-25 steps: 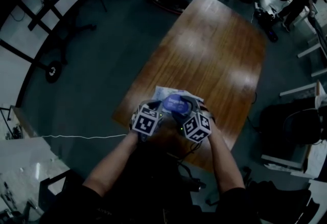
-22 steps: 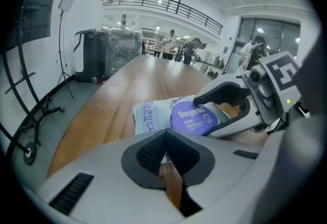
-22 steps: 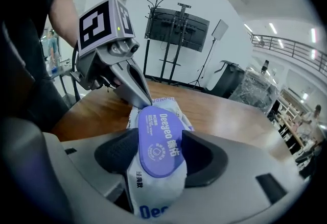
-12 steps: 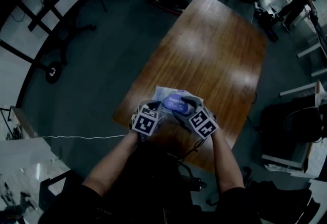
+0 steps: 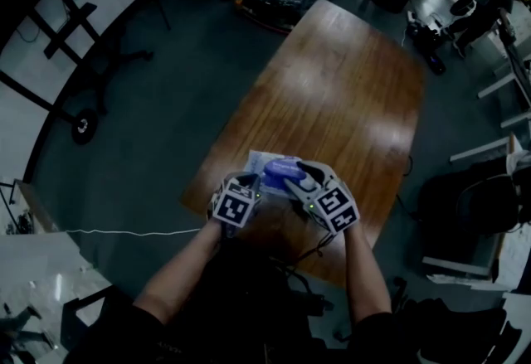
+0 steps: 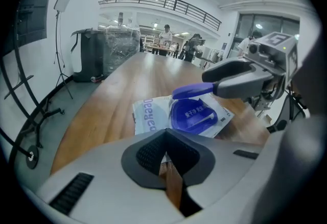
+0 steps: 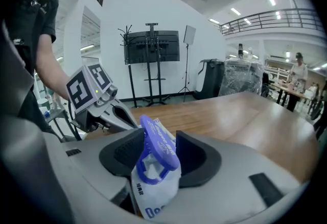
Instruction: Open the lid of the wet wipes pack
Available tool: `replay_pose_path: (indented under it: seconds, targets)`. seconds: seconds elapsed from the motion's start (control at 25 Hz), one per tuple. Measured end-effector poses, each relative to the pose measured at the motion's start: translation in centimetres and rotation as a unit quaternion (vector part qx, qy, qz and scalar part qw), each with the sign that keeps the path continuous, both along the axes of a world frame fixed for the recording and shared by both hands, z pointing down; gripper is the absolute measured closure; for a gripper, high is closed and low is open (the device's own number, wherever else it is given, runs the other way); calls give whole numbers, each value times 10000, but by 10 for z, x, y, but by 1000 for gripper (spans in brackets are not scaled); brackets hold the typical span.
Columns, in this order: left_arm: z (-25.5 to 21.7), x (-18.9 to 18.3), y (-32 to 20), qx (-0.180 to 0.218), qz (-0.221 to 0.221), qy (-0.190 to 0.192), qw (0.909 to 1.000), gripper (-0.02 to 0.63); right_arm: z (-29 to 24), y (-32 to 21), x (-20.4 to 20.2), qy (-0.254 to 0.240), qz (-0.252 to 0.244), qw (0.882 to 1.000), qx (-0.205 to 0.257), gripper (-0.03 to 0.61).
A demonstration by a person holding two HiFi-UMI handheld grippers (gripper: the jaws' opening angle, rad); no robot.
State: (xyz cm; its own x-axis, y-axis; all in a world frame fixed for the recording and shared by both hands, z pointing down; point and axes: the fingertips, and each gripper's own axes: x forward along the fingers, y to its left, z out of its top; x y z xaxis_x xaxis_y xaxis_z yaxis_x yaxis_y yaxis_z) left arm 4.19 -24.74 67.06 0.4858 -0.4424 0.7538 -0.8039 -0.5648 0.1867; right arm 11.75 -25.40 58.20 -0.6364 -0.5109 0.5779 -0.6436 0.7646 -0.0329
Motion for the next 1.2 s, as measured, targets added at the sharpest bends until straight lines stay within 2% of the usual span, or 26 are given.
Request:
replay_pose_path:
  seconds: [0.2, 0.56, 0.88, 1.2]
  targets:
    - [0, -1, -1, 31, -13, -41, 10000, 609, -9, -18, 14, -17, 514, 9981, 326, 412]
    - [-1, 2, 0, -8, 13, -71, 10000, 609, -7, -52, 32, 69, 1220, 9903, 659, 413]
    - [-1, -1, 0, -47, 7, -45, 10000, 609, 13, -73, 44, -88, 1900, 9810, 377, 413]
    - [-6, 1, 0, -60, 11, 28, 10000, 609, 29, -81, 48, -157, 2165, 9761, 73, 413]
